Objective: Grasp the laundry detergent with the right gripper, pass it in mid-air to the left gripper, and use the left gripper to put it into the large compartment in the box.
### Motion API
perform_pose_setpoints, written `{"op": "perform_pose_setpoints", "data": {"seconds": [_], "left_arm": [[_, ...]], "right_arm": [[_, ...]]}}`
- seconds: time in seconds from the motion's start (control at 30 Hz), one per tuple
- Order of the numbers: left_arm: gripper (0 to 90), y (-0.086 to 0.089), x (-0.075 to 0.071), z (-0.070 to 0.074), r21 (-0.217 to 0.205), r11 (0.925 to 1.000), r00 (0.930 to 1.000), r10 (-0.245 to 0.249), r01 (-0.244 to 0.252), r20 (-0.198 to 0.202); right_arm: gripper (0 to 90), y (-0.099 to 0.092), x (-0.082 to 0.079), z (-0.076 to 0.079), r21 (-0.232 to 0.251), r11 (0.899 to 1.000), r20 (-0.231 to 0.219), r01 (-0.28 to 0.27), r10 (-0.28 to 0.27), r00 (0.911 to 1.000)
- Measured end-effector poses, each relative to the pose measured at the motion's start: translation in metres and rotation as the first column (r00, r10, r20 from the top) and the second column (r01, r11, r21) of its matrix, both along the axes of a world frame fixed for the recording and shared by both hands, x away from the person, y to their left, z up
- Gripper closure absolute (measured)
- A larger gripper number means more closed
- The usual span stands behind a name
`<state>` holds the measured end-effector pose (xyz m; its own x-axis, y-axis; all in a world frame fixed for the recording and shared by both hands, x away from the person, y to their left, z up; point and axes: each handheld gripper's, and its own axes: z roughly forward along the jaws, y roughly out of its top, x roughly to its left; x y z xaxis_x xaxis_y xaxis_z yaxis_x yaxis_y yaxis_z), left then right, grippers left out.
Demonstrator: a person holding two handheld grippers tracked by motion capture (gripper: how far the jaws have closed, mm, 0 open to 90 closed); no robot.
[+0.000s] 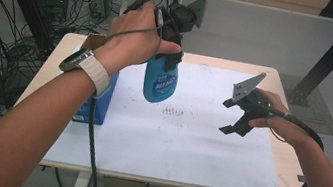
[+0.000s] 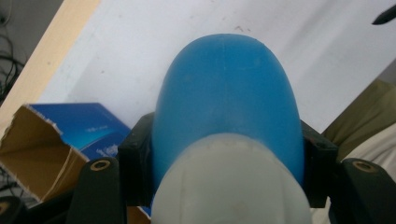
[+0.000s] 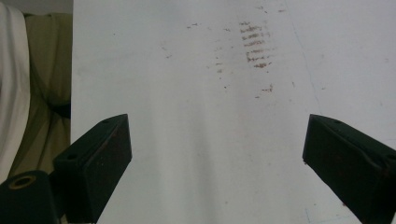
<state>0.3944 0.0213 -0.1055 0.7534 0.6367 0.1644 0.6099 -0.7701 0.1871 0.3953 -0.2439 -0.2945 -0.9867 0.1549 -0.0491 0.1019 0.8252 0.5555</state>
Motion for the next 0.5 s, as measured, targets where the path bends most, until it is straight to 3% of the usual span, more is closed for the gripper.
{"op": "perform_pose_setpoints", "data": {"seconds": [0.2,0.33,0.5], "left_arm": [[37.3,0.019,0.006,0.015,-0.021,0.9921,0.9920,0.124,-0.124,0.021],[37.3,0.034,0.010,0.024,-0.022,0.9810,0.9806,0.194,-0.193,0.030],[37.3,0.051,0.015,0.033,-0.026,0.9621,0.9612,0.272,-0.271,0.044]], "right_arm": [[8.1,0.001,0.003,0.003,-0.008,1.000,-0.003,-0.011,0.011,0.9999],[8.3,0.005,0.003,0.005,-0.015,1.000,-0.001,-0.026,0.026,0.9997],[8.3,0.006,0.006,0.005,-0.040,0.998,0.000,-0.038,0.038,0.9993]]}}
